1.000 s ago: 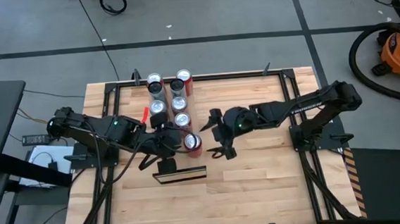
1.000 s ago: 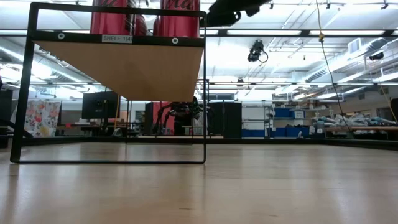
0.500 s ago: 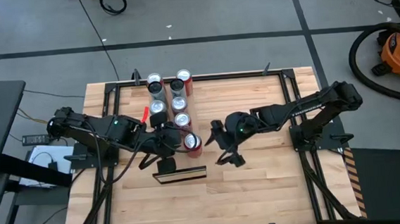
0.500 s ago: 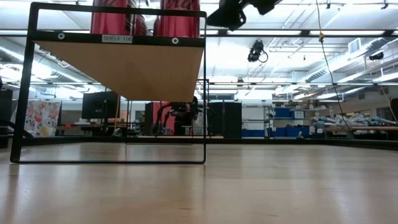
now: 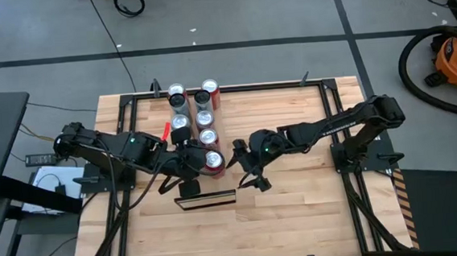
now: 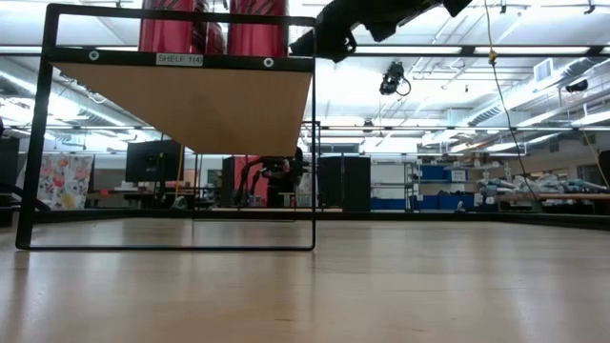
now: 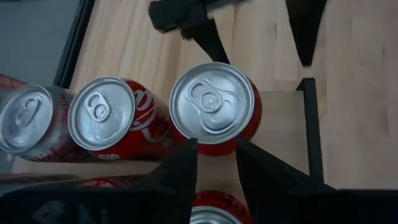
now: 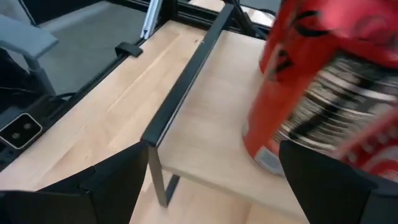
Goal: Place canned beverage on shelf
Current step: Align the red and black soda can with the other red and black soda can on the shelf, then return to Home Position
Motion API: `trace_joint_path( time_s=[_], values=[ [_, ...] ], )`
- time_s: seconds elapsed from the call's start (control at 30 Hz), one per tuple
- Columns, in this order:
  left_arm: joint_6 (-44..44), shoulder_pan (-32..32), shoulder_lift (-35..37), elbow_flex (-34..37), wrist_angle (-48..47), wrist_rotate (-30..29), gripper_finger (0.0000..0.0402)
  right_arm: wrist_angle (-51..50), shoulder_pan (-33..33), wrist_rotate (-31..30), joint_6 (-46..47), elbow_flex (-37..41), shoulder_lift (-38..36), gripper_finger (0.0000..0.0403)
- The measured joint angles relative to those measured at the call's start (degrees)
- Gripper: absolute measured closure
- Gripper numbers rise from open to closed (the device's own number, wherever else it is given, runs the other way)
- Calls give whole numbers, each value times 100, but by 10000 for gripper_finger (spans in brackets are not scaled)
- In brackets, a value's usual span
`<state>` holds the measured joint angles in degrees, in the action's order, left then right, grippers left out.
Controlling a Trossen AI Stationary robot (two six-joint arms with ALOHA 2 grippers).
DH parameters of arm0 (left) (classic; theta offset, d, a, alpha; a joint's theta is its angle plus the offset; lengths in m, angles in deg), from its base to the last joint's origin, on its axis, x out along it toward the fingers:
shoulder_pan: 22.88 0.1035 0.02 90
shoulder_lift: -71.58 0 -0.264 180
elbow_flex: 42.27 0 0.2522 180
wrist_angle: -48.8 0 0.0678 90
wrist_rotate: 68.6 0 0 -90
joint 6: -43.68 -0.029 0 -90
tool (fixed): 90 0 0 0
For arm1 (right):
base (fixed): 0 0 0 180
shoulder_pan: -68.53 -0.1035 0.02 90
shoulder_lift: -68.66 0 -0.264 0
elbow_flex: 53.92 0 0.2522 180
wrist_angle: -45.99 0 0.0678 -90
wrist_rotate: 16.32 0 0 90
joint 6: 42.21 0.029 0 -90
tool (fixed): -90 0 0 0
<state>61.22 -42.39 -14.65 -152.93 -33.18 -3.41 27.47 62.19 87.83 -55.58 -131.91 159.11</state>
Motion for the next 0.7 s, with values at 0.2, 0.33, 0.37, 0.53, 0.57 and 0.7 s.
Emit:
trace_joint_path(
  time_s=[0.2,0.33,0.37,0.53,0.57,0.7],
  values=[
    [-285,-134,68,2,-54,-877,281,-471,-34,-368,28,2,-535,31],
    [-325,-302,274,32,54,-1374,281,-981,-139,-763,31,3,-1070,31],
    [-333,-352,372,120,144,-1481,281,-1030,-165,-878,35,40,-1214,31],
    [-341,-471,1146,1111,835,-1651,281,-856,-223,-1371,142,685,-2066,31],
    [-342,-486,1337,1347,1008,-1651,281,-736,-223,-1454,177,858,-2273,31],
    [-340,-511,2229,2210,1722,-1559,281,-553,-149,-1687,320,1418,-3026,31]
  ],
)
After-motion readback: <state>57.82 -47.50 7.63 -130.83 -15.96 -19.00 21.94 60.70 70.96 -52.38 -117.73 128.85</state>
